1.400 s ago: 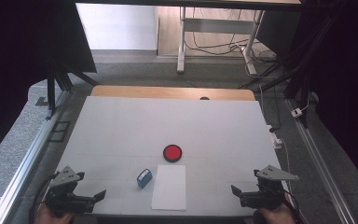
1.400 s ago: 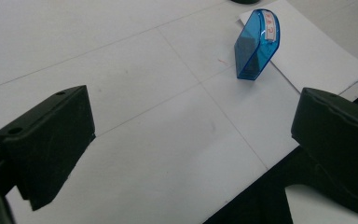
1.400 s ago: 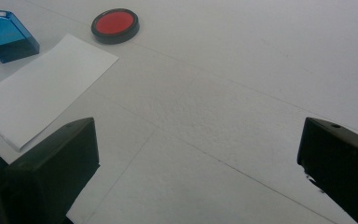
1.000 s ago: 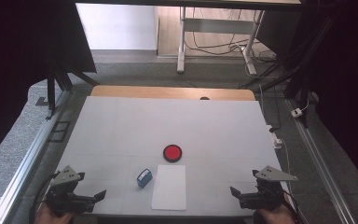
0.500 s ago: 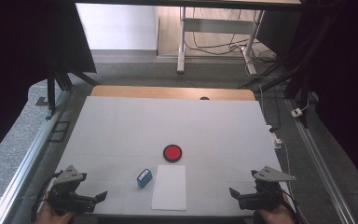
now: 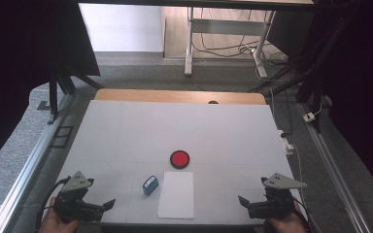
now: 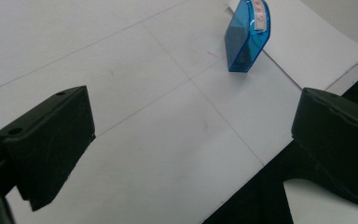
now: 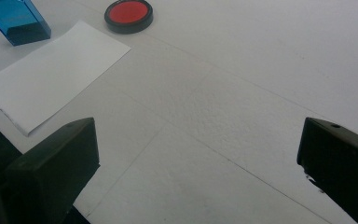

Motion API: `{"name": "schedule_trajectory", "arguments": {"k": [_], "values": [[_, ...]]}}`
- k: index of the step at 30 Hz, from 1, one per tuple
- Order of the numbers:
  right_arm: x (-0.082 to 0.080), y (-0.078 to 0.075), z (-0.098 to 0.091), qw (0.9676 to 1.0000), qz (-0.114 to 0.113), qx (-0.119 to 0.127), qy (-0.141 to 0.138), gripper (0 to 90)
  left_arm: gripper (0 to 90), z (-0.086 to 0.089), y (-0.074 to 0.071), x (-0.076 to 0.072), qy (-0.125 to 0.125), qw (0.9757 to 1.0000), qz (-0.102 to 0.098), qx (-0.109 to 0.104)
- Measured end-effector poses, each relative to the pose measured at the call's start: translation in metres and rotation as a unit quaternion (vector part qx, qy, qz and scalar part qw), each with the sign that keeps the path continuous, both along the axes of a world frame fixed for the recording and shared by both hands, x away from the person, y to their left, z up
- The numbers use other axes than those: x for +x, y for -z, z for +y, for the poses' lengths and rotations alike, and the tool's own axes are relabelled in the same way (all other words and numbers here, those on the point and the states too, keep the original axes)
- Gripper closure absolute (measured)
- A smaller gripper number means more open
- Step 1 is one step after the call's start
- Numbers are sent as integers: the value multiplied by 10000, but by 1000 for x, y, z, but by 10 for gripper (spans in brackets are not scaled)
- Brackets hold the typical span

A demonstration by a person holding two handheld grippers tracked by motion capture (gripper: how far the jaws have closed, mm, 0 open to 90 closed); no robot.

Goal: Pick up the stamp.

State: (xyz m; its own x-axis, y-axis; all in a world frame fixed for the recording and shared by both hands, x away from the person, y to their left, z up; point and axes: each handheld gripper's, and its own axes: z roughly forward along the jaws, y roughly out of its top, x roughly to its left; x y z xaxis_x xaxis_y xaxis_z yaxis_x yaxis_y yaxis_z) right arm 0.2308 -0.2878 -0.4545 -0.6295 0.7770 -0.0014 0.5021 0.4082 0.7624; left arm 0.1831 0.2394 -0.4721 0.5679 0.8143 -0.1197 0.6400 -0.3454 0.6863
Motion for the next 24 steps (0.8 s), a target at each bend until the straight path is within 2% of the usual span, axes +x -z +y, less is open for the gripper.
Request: {"name": "schedule_trajectory", "arguments": {"k": [2,3,4,7,11,15,17,24], "values": [[0,0,0,10000,10,-10,-1,0,0,-1,0,1,37,10000,-17,-25],[0,0,0,10000,10,-10,-1,0,0,-1,-1,2,65,10000,-4,-70],[0,0,0,10000,13,-12,0,0,0,-2,-1,4,154,9997,25,-203],[1,0,0,10000,21,-5,-10,0,0,-3,-2,7,226,9994,15,-275],[1,0,0,10000,21,-7,-15,0,0,-11,-1,11,358,9991,-90,-187],[1,0,0,10000,24,-6,-23,0,0,-20,1,15,515,9985,-109,-128],[1,0,0,10000,31,-10,-27,0,0,-25,3,19,642,9977,-112,-175],[1,0,1,10000,43,-19,-31,0,0,-36,6,27,789,9966,-149,-197]]}}
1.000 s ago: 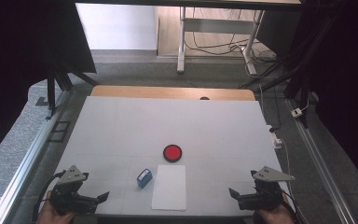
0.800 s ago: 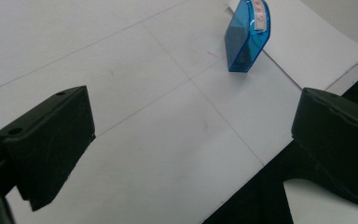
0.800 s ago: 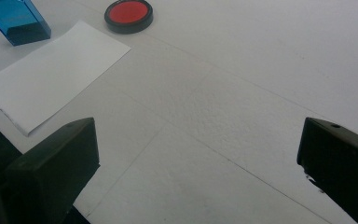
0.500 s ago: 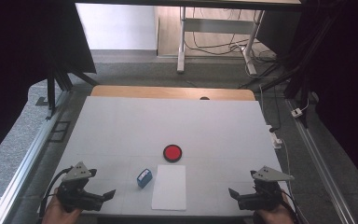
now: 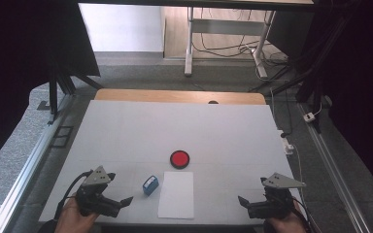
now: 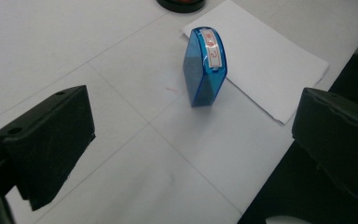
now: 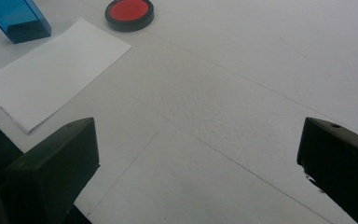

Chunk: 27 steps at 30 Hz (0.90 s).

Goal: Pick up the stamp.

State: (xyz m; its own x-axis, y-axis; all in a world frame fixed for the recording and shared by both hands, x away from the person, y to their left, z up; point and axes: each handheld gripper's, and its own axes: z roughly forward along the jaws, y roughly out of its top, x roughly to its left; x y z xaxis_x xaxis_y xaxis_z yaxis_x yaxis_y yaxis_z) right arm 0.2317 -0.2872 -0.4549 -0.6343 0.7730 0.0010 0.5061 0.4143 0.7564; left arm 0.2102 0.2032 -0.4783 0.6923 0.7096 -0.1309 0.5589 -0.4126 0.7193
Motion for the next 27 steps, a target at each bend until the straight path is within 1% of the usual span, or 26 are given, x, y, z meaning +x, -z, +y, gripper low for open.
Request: {"name": "schedule_trajectory", "arguments": {"k": [1,2,4,5,11,15,17,19,22,27], "values": [[0,0,0,10000,5,-17,3,0,0,-4,1,2,32,10000,-2,49],[0,0,0,10000,6,-16,3,0,0,-4,1,2,32,10000,-2,49],[0,0,0,10000,6,-13,0,0,0,-11,3,8,114,9999,19,59],[0,0,0,10000,7,-12,0,0,0,-11,3,8,114,9999,19,59],[0,0,0,10000,6,-14,-11,0,0,-24,6,19,146,9998,78,68],[0,0,0,10000,4,-26,-16,0,0,-29,8,25,115,9997,133,146],[0,0,0,10000,-1,-25,-19,0,0,-36,10,30,87,9996,144,218],[0,0,1,10000,4,-26,-14,0,0,-38,10,31,84,9996,132,245],[0,0,1,10000,2,-34,-18,0,0,-45,13,36,69,9992,139,355],[0,0,1,10000,4,-47,-38,0,0,-54,16,43,134,9986,199,478]]}}
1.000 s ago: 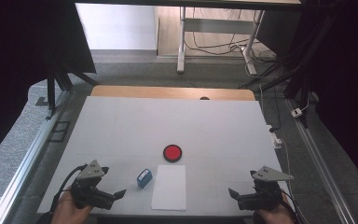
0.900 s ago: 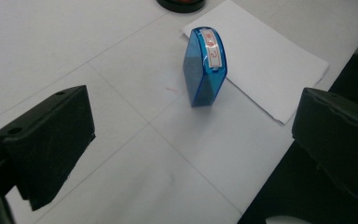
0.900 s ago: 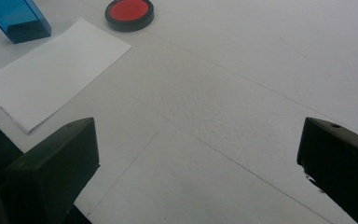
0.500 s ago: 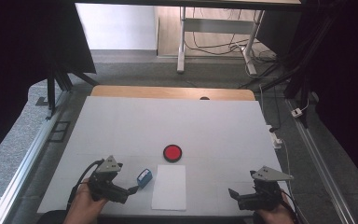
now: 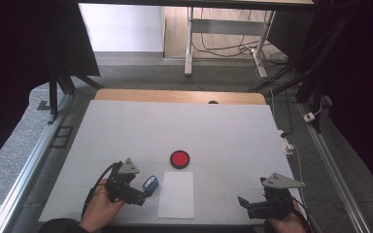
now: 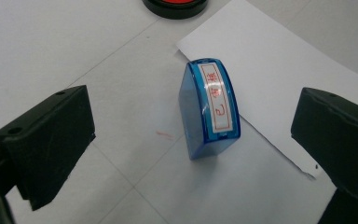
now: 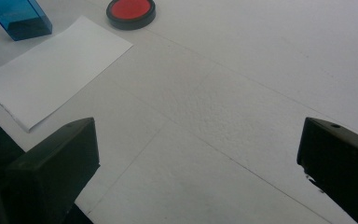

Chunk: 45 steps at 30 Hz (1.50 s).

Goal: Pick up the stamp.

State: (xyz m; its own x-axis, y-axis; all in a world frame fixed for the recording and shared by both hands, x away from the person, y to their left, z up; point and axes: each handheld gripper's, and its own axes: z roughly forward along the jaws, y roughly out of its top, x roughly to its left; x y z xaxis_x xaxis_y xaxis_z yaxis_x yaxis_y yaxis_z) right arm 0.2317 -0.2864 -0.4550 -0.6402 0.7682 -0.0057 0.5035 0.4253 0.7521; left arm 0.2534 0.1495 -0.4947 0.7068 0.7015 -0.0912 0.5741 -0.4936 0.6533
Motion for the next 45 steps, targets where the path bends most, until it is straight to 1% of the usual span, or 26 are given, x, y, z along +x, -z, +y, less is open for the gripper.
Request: {"name": "schedule_trajectory", "arguments": {"k": [1,4,5,6,7,8,10,11,13,16,17,18,22,23,24,26,28,29,31,38,45], "values": [[0,0,0,10000,1,-2,-3,0,0,-2,1,1,1,10000,4,1],[0,0,0,10000,7,-7,-9,0,0,-6,3,4,75,9999,56,90],[0,0,0,10000,7,-7,-9,0,0,-8,3,5,129,9998,85,88],[0,0,0,10000,3,-15,-11,0,0,-11,4,7,221,9996,107,168],[0,0,0,10000,3,-15,-11,0,0,-11,4,7,221,9996,107,168],[0,0,1,10000,2,-18,-9,0,0,-14,5,8,244,9993,97,261],[0,0,1,10000,3,-19,-9,0,1,-15,5,8,259,9993,82,273],[0,0,1,10000,2,-18,-13,0,37,-15,4,8,211,9992,24,346],[0,0,0,10000,5,-17,-18,0,98,-15,2,8,188,9991,-10,380],[0,0,0,10000,-3,-19,-17,0,212,-14,2,8,222,9990,-12,395],[0,0,1,10000,-3,-20,-19,0,247,-15,2,7,234,9987,-19,448],[0,0,1,10000,-3,-20,-19,0,294,-15,2,7,234,9987,-19,448],[0,0,1,10000,0,-17,-23,0,403,-16,2,7,280,9985,15,472],[0,0,1,10000,0,-17,-23,0,403,-16,2,6,279,9985,17,461],[0,0,1,10000,2,-19,-27,0,433,-16,1,6,290,9987,39,428],[0,0,1,10000,3,-22,-34,0,464,-15,1,6,318,9987,65,395],[0,0,1,10000,3,-26,-34,0,476,-16,1,6,332,9987,84,390],[0,0,1,10000,3,-27,-42,0,503,-15,1,6,347,9986,106,380],[0,0,1,10000,5,-34,-42,0,525,-16,1,6,347,9986,109,385],[0,0,1,10000,13,-50,-55,0,546,-16,1,6,339,9985,106,410],[0,0,1,10000,13,-67,-66,0,618,-17,2,6,333,9984,117,446]]}}
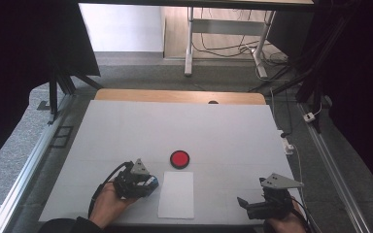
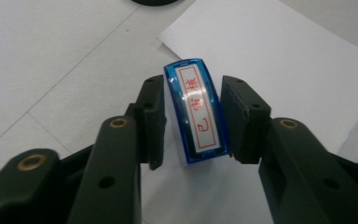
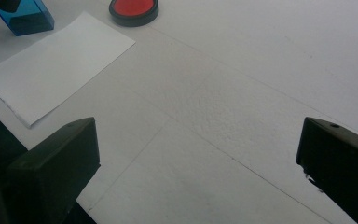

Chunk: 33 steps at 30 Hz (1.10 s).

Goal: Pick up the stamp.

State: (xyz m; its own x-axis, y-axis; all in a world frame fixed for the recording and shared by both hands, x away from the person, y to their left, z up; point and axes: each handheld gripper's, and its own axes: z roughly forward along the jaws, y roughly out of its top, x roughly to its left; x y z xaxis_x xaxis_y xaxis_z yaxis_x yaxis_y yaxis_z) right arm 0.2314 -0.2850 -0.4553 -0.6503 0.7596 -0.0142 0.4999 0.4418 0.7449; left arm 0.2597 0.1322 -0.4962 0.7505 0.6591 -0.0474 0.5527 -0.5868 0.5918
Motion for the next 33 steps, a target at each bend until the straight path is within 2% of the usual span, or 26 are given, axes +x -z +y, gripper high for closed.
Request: {"name": "schedule_trajectory", "arguments": {"k": [3,4,11,13,15,16,19,23,24,26,29,30,32,33], "values": [[0,0,0,10000,0,-1,-2,0,651,0,0,0,-27,10000,-15,38],[0,0,0,10000,-5,-3,-4,0,686,0,0,0,-50,10000,-21,47],[0,0,0,10000,-7,-6,-9,0,699,0,-1,0,-80,9999,-8,69],[0,0,0,10000,-7,-5,-10,0,700,2,-2,2,-57,10000,73,-37],[0,0,0,10000,-8,-2,-9,0,700,2,-3,2,-128,9998,118,-67],[0,0,0,10000,-11,-1,-9,0,700,4,-4,3,-151,9996,169,-154],[0,0,0,10000,-9,7,-14,0,700,6,-6,3,-135,9995,169,-248],[0,0,0,10000,-6,11,-15,0,700,10,-11,2,-97,9993,71,-359],[0,0,0,10000,-4,12,-15,0,700,12,-14,2,-80,9990,18,-448],[0,0,0,10000,-3,13,-15,0,700,14,-16,3,-75,9987,19,-508],[0,0,0,10000,2,18,-11,0,699,18,-21,3,-54,9974,7,-722],[0,0,0,10000,6,25,-5,0,700,19,-25,2,-86,9971,-77,-753],[0,0,0,10000,9,35,-4,0,699,20,-26,2,-79,9971,-110,-751],[0,0,0,10000,11,36,-3,0,699,21,-30,2,-62,9964,-163,-834]]}}
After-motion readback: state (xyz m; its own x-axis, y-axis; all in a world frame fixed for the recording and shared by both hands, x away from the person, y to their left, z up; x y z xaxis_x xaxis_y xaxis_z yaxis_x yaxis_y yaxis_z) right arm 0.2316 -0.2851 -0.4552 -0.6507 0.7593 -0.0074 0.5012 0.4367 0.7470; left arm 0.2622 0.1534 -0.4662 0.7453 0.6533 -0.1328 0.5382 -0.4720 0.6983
